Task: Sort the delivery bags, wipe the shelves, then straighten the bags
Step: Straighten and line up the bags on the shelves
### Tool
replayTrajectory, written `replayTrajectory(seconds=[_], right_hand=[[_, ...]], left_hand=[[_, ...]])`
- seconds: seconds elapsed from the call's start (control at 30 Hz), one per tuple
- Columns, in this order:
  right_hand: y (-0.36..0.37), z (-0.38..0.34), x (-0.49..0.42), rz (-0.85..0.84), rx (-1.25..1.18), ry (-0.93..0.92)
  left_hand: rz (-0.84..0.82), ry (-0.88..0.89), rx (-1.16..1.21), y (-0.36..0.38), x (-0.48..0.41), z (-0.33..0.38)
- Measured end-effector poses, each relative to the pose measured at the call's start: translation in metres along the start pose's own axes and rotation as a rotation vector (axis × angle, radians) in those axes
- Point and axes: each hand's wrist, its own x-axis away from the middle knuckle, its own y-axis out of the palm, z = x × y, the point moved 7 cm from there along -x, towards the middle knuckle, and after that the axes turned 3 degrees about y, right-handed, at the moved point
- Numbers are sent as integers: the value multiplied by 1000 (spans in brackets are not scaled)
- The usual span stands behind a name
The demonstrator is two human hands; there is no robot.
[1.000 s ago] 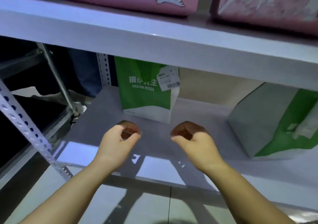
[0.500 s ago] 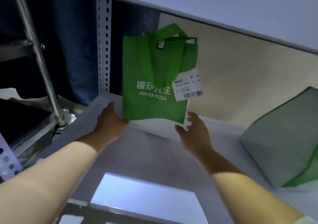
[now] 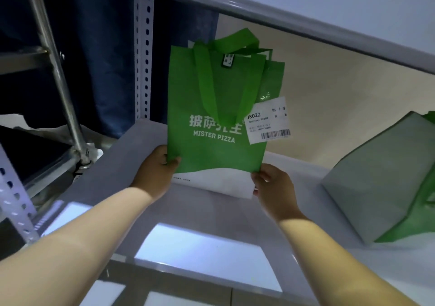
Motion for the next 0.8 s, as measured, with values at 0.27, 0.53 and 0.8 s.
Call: replayTrajectory(seconds=[0.27, 0.53, 0.8], right_hand=[[-3, 25, 27, -17, 33, 12], [-4, 34, 30, -25, 32, 8], [1, 47, 30, -76, 66, 27]], left_hand=[[120, -1, 7, -2, 57, 9], [73, -56, 12, -11, 64, 0], [22, -74, 2, -2, 53, -18]])
